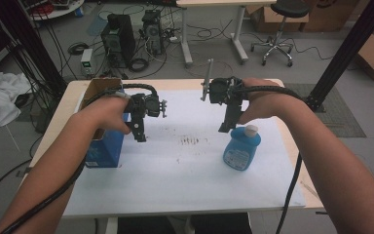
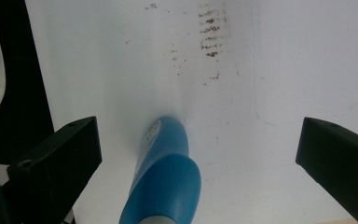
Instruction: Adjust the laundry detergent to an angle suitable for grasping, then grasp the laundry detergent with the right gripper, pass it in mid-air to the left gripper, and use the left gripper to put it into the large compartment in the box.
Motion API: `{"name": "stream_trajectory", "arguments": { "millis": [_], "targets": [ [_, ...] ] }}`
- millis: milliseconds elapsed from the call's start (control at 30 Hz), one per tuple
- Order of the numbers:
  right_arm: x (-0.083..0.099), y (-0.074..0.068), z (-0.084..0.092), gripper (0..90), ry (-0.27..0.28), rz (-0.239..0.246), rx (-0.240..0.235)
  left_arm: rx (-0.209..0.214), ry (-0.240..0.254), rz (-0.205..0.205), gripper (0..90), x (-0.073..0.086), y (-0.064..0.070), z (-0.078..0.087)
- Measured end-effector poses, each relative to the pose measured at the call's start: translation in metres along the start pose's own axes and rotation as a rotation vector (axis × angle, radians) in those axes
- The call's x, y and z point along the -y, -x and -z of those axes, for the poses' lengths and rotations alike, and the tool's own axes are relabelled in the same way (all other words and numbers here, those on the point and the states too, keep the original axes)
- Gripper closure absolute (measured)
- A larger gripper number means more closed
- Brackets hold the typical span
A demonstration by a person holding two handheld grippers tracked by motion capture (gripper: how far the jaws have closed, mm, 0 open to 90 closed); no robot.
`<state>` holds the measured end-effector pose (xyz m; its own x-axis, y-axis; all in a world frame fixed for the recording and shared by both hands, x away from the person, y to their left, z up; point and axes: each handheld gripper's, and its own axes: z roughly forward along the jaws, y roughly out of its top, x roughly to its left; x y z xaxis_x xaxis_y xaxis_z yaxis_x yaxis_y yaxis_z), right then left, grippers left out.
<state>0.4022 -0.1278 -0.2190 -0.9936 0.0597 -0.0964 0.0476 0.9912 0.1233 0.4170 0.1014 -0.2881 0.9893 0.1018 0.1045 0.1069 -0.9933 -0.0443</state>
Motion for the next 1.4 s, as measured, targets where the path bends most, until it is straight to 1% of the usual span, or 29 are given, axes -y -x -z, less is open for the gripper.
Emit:
{"name": "stream_trajectory", "arguments": {
  "millis": [67, 167, 267, 367, 433, 533, 800, 867, 967, 1033, 1133, 1300, 1333, 1367, 1400],
  "targets": [
    [0.0, 0.001, 0.0, 0.0, 0.0, 0.0, -0.002, -0.002, 0.009, 0.0, 0.1, 0.0, 0.001, 0.002],
    [0.0, 0.001, 0.0, 0.0, -0.003, -0.001, -0.002, -0.003, 0.004, -0.003, 0.1, 0.0, 0.001, 0.002],
    [-0.001, 0.001, 0.0, 0.0, -0.004, 0.002, -0.006, -0.001, 0.014, 0.005, 0.1, 0.002, 0.002, 0.004],
    [-0.001, 0.0, 0.0, 0.0, -0.008, 0.006, -0.002, -0.007, 0.01, 0.01, 0.1, 0.002, 0.002, 0.003],
    [-0.001, 0.0, 0.0, 0.0, -0.004, 0.007, -0.002, -0.001, 0.01, 0.009, 0.1, 0.001, 0.003, 0.003],
    [0.0, -0.001, 0.002, 0.0, -0.006, 0.005, 0.003, -0.008, 0.006, -0.004, 0.1, -0.001, 0.004, 0.005],
    [-0.001, 0.0, 0.001, 0.0, -0.005, 0.004, 0.008, -0.017, 0.003, -0.001, 0.1, 0.0, 0.002, 0.009],
    [-0.002, 0.001, 0.001, 0.0, -0.003, 0.007, 0.004, -0.011, 0.006, 0.0, 0.1, 0.001, 0.001, 0.009],
    [-0.002, 0.002, -0.001, 0.0, -0.008, 0.005, 0.003, -0.013, 0.01, 0.002, 0.1, 0.001, 0.0, 0.009],
    [-0.002, 0.003, -0.002, 0.0, -0.014, 0.002, 0.005, -0.011, 0.002, 0.001, 0.1, 0.0, 0.0, 0.008],
    [0.0, 0.004, -0.003, 0.0, -0.009, -0.008, 0.006, -0.009, 0.015, -0.004, 0.1, 0.0, -0.001, 0.008],
    [0.002, 0.006, -0.006, 0.0, -0.012, -0.016, 0.004, -0.007, 0.009, 0.0, 0.1, 0.001, -0.002, 0.004],
    [0.002, 0.006, -0.008, 0.0, -0.011, -0.019, 0.008, -0.002, 0.01, 0.0, 0.1, 0.001, -0.002, 0.004],
    [0.004, 0.006, -0.01, 0.0, 0.019, -0.027, 0.001, 0.0, 0.01, -0.002, 0.1, 0.001, -0.002, 0.004],
    [0.006, 0.005, -0.01, 0.0, 0.04, -0.033, 0.006, -0.002, 0.005, -0.003, 0.1, 0.0, -0.001, 0.004]
  ]
}}
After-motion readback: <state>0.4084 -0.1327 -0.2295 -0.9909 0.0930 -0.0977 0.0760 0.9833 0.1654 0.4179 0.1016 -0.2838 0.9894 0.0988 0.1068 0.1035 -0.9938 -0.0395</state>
